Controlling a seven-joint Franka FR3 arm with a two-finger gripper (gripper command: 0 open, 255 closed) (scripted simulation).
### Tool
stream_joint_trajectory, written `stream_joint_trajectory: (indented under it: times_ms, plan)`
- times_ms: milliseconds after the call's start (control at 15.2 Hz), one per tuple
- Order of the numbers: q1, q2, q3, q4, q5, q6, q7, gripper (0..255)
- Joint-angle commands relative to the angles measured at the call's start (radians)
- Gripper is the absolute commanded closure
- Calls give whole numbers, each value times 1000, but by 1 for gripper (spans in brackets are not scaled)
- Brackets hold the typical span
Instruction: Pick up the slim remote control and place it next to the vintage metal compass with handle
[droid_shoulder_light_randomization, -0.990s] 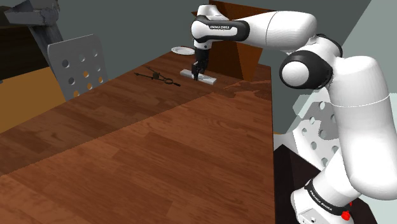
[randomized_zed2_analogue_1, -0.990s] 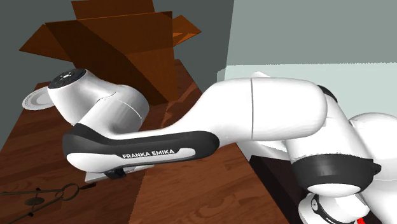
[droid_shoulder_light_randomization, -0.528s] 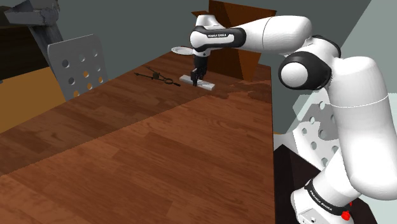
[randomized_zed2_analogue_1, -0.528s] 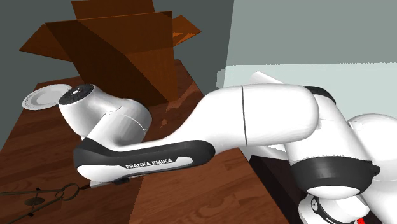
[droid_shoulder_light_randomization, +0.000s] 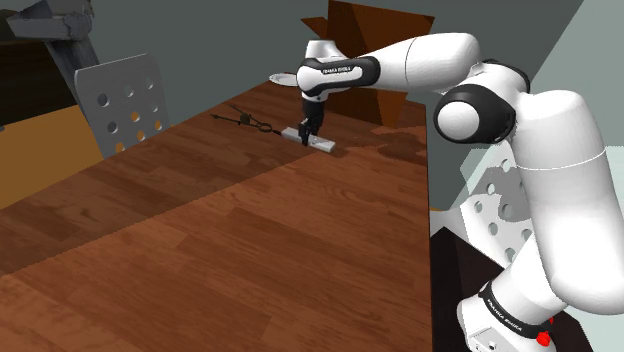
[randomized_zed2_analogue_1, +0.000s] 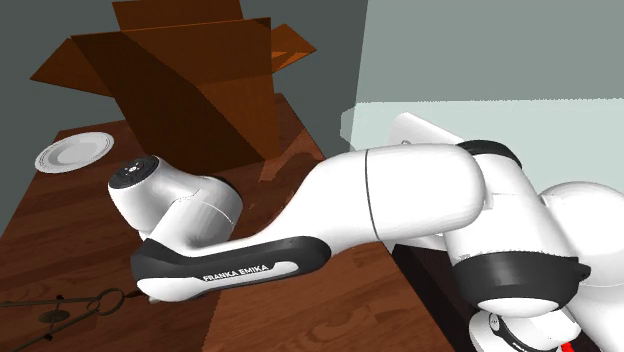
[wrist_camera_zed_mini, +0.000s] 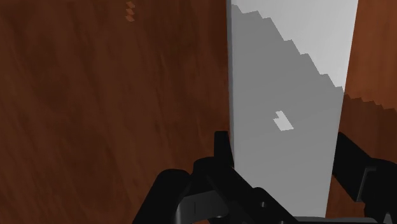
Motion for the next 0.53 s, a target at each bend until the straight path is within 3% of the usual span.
stream_joint_trajectory:
  times_ms: [0,462]
  plan:
    - [2,4,1,-20,2,25,-1,255]
    - [2,11,2,-30,3,41,-2,255]
